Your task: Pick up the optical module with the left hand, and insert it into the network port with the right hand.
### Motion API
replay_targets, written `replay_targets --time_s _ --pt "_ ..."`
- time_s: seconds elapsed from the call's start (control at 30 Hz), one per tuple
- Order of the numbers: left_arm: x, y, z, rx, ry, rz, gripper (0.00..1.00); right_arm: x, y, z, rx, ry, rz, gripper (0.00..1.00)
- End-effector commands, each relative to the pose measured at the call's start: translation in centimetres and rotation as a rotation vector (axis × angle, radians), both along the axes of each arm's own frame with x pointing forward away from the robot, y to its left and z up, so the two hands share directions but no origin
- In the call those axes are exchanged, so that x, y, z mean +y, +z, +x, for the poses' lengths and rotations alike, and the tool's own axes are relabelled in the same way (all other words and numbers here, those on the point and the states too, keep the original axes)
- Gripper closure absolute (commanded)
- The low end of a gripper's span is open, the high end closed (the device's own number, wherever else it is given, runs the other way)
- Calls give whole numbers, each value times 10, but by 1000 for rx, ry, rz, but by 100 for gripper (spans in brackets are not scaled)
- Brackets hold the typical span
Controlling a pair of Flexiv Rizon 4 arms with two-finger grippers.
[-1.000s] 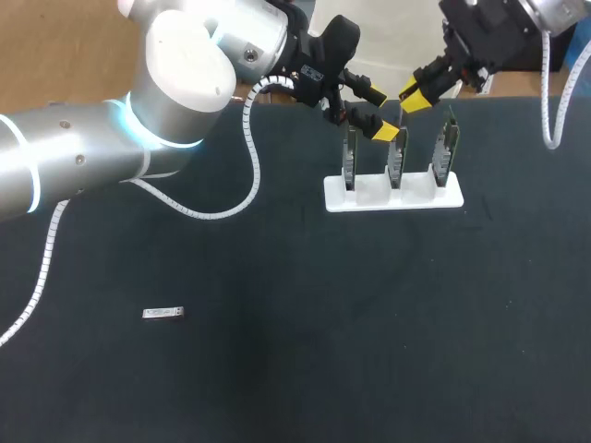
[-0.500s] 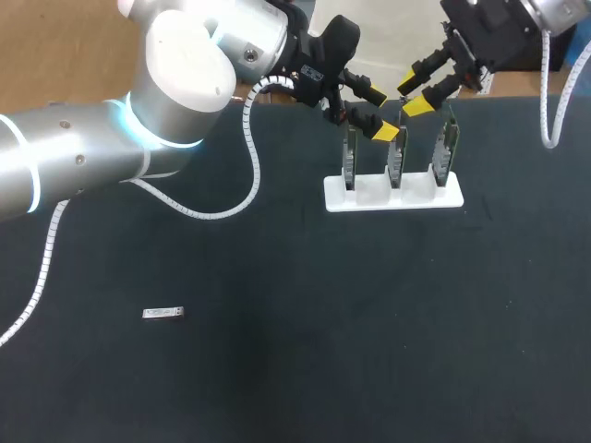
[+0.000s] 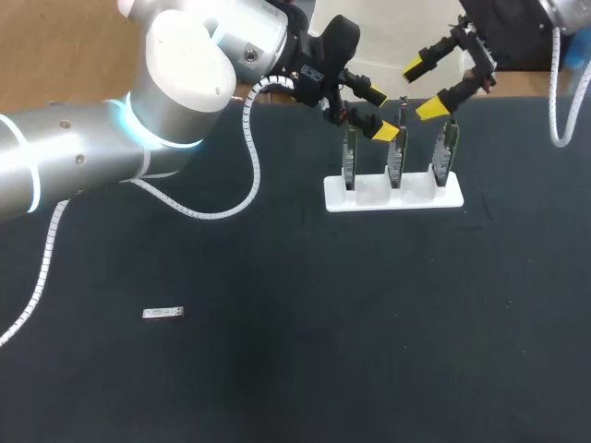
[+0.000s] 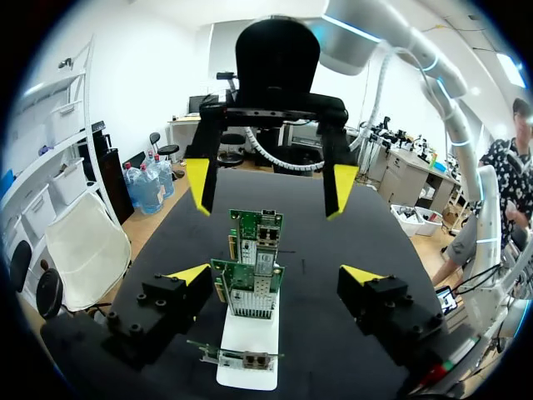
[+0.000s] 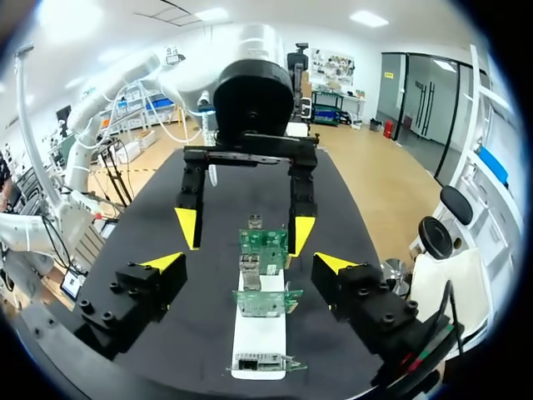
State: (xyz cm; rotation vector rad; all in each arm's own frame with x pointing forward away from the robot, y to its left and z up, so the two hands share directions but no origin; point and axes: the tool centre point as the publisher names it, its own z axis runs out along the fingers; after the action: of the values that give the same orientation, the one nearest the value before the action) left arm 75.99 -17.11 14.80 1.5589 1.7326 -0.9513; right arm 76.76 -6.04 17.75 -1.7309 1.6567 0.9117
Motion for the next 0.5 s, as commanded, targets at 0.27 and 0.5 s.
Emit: replay_targets --time_s 0.27,0.5 --pt "-1 1 2 4 -3 6 0 -10 5 3 -6 5 21 0" --pt "-1 1 2 4 -3 6 0 -11 8 1 -25 -13 35 100"
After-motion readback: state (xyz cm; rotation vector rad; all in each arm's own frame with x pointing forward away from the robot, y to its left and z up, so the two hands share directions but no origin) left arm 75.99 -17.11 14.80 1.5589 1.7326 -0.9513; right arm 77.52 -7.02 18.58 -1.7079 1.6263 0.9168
